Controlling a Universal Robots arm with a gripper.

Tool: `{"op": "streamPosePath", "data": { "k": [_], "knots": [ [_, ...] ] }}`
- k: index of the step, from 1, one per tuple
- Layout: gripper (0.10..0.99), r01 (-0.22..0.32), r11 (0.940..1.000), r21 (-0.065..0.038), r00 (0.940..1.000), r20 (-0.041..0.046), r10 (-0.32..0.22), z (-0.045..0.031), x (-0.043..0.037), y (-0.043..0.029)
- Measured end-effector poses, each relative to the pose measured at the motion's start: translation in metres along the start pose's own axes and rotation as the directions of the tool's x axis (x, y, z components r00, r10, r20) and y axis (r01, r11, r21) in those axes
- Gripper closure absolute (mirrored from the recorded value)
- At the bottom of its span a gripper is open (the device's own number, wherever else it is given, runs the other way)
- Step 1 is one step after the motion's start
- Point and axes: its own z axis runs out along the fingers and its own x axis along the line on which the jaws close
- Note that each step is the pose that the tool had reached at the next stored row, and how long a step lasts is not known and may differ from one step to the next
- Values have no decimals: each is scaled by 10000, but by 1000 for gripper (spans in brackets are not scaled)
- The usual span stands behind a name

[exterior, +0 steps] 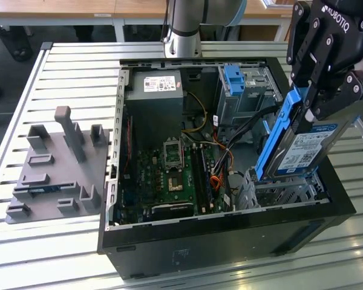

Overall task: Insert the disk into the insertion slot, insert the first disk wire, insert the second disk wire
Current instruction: 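Insert the disk into the insertion slot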

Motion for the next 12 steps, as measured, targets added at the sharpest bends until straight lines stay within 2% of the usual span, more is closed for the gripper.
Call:
{"op": "streamPosePath", "data": {
  "k": [12],
  "knots": [
    [718, -25, 10000, -5, 10000, -2, 25, 69, -37, 28]
  ]
}}
